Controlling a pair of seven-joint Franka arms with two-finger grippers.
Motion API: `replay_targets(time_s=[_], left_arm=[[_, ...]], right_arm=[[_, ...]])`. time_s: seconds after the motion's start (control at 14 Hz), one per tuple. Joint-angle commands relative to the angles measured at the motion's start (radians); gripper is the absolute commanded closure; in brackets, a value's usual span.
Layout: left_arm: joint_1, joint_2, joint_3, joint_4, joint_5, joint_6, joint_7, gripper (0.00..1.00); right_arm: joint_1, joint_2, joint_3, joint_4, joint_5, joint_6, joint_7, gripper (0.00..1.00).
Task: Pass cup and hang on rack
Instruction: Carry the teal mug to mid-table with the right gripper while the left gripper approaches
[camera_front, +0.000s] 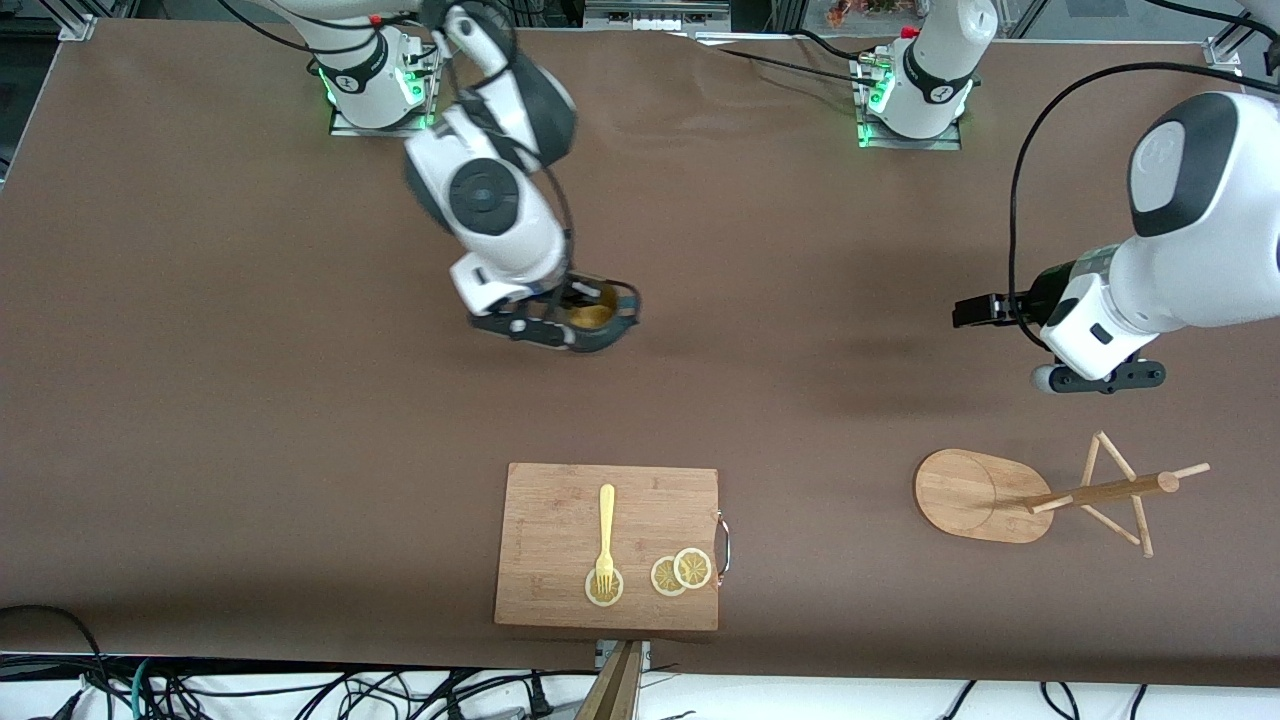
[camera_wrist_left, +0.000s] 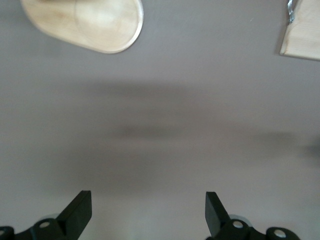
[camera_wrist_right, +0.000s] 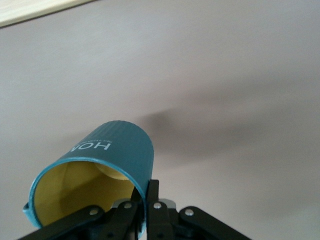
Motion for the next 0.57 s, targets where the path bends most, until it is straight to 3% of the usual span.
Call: replay_targets(time_s=[0.0, 0.28, 0.5], left_arm=[[0.019, -0.181, 0.003, -0.373, -0.106, 0.270, 0.167, 0.00], [0.045, -0.199, -0.002, -0.551, -0.284, 0.452, 0.518, 0.00], [0.084, -0.173, -0.013, -0.600, -0.409, 0.460, 0.797, 0.00]], right_arm=[[0.072, 0.129, -0.013, 0.132, -0.002, 0.068, 0.055, 1.00], [0.127, 0.197, -0.013, 0.132, -0.046, 0.156, 0.055, 1.00], [0.131, 0.219, -0.013, 0.132, -0.044, 0.163, 0.070, 1.00]])
